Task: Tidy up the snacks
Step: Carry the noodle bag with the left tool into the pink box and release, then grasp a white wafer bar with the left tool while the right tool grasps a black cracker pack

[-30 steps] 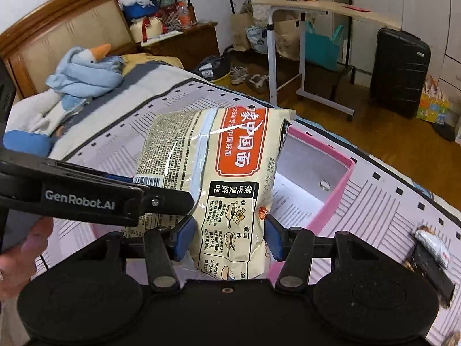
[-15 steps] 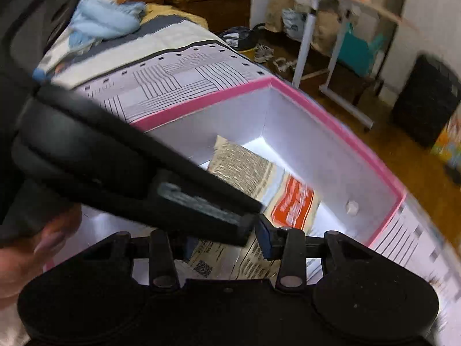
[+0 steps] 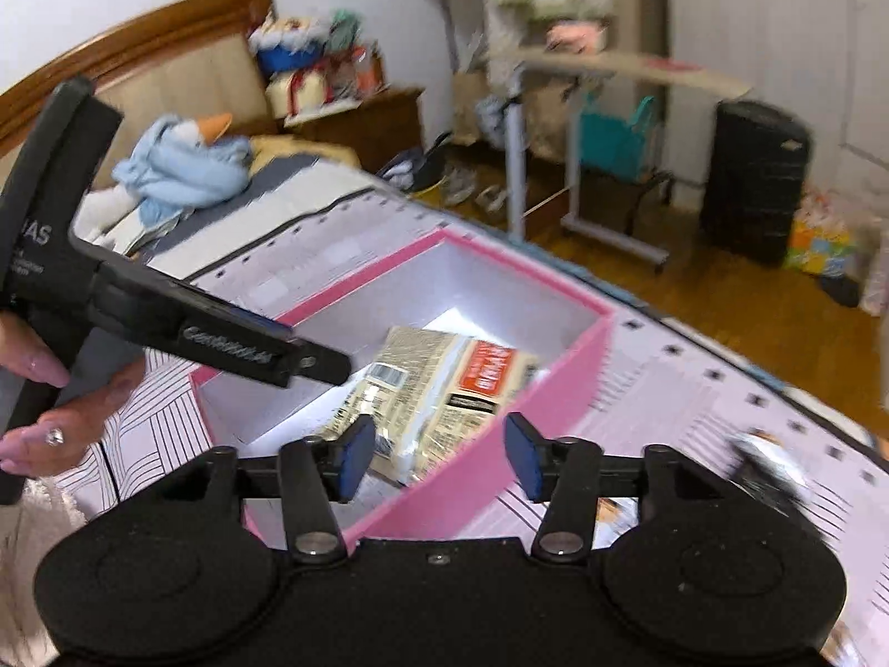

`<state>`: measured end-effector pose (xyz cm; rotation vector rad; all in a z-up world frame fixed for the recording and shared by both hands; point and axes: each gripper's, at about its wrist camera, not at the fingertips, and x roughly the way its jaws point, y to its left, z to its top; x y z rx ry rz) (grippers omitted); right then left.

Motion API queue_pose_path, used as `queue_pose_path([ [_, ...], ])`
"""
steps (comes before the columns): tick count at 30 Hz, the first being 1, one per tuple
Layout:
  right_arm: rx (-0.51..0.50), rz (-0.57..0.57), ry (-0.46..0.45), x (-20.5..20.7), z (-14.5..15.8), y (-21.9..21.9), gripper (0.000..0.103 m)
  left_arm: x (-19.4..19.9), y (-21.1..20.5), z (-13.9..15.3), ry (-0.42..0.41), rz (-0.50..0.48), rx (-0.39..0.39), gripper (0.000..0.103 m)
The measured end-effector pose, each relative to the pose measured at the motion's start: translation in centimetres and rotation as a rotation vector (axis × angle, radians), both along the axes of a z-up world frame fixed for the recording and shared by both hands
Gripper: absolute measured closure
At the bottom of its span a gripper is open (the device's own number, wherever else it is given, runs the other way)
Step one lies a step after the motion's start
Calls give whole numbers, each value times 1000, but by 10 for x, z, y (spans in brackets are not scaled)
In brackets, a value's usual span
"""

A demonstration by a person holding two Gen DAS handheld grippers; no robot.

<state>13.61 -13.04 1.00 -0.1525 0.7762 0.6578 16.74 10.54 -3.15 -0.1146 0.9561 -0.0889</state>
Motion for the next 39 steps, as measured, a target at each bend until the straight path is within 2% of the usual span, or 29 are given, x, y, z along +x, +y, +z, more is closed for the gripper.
queue_pose_path([
  [3, -31, -46, -52, -32, 10, -23, 40, -24, -22, 19, -34, -63, 50, 49],
  [7, -99, -63, -76, -67, 10, -41, 40, -55, -49, 36, -69, -151, 24, 49],
  [11, -104, -93, -62, -94, 7, -56, 40, -85, -80, 35, -78, -217, 17, 51],
  [14, -62, -157, -41, -110, -2, -70, 40, -101, -95, 23, -72, -210, 18, 53],
  [19, -59, -198, 5, -127, -34, -77, 40, -124, -116, -2, -63, -224, 33, 57],
  [22, -63, -211, 38, -135, -58, -79, 40, -137, -129, -18, -104, -218, 64, 58],
  [25, -65, -221, 63, -140, -78, -80, 40, -146, -136, -34, -169, -169, 92, 58],
  [31, -117, -209, 91, -140, -110, -72, 40, -147, -145, -69, -204, -88, 158, 58],
  [35, -152, -194, 80, -139, -122, -66, 40, -141, -152, -90, -187, -78, 189, 58],
  [39, -150, -209, 109, -132, -134, -65, 40, -132, -152, -110, -164, -30, 203, 58],
])
